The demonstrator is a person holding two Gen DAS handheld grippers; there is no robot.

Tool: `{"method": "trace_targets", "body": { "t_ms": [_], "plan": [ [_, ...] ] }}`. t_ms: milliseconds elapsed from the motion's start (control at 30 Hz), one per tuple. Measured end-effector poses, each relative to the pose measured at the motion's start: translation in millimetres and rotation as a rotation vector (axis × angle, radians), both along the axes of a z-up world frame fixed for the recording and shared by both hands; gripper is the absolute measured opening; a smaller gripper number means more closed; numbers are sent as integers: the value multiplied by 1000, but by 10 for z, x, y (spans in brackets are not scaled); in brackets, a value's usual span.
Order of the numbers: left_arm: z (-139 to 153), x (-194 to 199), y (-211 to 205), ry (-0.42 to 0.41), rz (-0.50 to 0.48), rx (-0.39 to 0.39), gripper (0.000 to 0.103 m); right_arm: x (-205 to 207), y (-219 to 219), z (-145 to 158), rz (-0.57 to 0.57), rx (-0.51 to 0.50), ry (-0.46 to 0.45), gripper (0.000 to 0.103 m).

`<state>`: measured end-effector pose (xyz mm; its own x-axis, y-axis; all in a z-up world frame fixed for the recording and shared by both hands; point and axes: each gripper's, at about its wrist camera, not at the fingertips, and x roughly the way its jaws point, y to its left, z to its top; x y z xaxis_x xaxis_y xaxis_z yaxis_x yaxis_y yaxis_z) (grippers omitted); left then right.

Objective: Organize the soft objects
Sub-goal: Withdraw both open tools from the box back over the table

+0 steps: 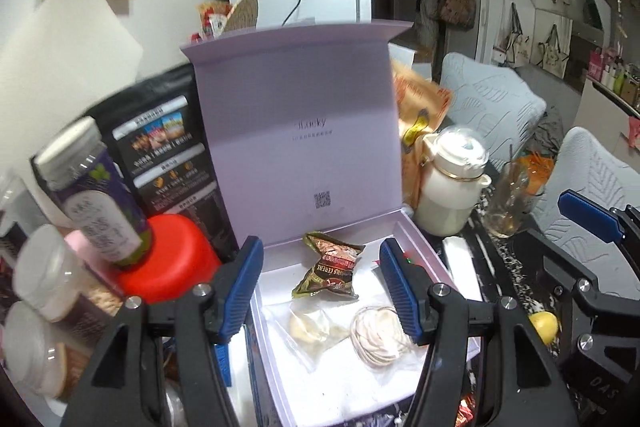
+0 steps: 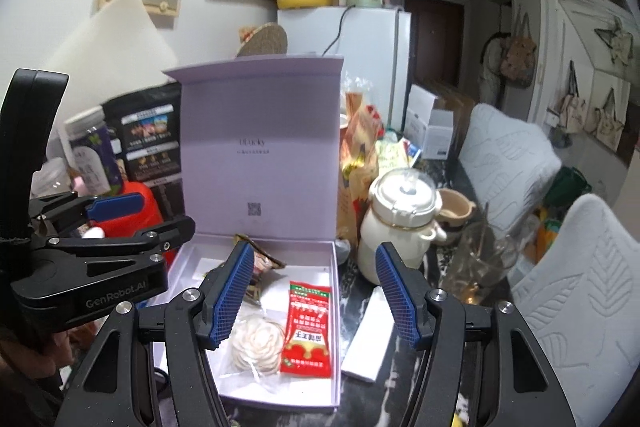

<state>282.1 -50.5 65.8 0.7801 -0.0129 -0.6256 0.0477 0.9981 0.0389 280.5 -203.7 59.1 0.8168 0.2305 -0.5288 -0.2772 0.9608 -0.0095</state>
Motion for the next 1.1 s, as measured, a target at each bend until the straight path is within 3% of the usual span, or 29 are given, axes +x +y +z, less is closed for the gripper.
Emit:
{"method": "trace_targets", "body": {
  "t_ms": [567,600,667,700,1000,1100],
  "plan": [
    [541,-983,-10,-105,-27,-12,60,-948,-35,545,8,3,-100,64],
    [554,-1051,-9,-108,-27,-10,61,-1020,-30,558,9,1,-103,68],
    [569,-1158,-3,-113,-27,-10,78,-1154,-44,587,6,1,-108,70],
    [578,-1235,5,-122,-28,-12,81,-1219,-48,595,5,2,-108,70],
    [584,-1765,30,-148,-37,-12,82,-1763,-90,593,2,16,-106,87],
    [550,-1936,46,-152,-42,-23,82,-1942,-89,572,2,19,-106,88]
  ]
}}
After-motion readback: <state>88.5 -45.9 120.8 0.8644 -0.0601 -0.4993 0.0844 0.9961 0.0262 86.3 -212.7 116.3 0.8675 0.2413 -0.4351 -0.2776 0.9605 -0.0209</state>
